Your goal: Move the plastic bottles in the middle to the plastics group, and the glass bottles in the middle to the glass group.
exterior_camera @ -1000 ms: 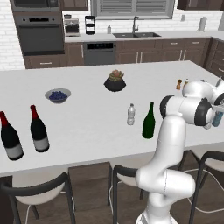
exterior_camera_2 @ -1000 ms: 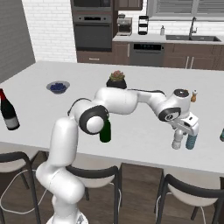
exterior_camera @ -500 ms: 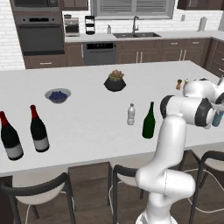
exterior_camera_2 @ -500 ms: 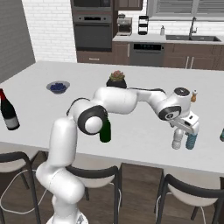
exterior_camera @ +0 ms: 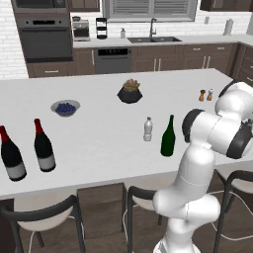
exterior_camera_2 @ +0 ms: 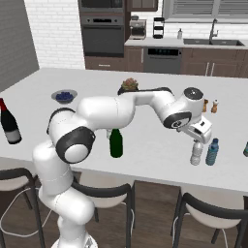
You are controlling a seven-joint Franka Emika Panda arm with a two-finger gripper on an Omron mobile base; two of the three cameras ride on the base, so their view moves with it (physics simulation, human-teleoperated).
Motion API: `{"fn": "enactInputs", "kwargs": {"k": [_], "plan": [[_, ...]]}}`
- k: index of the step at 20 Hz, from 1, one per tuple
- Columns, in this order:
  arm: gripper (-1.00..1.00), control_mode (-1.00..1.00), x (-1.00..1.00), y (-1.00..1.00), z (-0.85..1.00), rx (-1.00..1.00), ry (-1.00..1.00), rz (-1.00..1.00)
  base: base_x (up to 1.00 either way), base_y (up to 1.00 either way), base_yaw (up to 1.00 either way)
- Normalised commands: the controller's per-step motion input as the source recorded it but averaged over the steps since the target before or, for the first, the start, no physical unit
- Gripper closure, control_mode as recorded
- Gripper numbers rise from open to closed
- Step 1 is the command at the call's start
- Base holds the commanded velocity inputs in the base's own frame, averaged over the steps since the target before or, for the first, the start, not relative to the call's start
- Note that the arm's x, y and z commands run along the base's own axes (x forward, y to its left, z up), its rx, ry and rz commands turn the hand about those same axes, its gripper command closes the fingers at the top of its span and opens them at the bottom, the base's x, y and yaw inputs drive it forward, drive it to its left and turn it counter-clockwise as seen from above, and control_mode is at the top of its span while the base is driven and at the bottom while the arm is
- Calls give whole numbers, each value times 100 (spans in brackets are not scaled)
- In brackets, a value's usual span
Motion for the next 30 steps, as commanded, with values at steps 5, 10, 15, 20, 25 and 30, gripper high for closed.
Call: {"fn": "enactInputs", "kwargs": {"k": [5, 10, 15, 20, 25, 30], "plan": [[-100, -100, -26, 100, 30, -9, -1, 26, 0, 0, 0], [-100, -100, 0, 100, 3, -11, 1, 49, 0, 0, 0], [-100, -100, -6, 100, 2, -11, 1, 60, 0, 0, 0], [-100, -100, -15, 100, 17, -13, 0, 59, 0, 0, 0], [-100, -100, -52, 91, 6, -13, -3, 26, 0, 0, 0], [-100, -100, -6, 48, 0, -9, -4, -2, 0, 0, 0]]}}
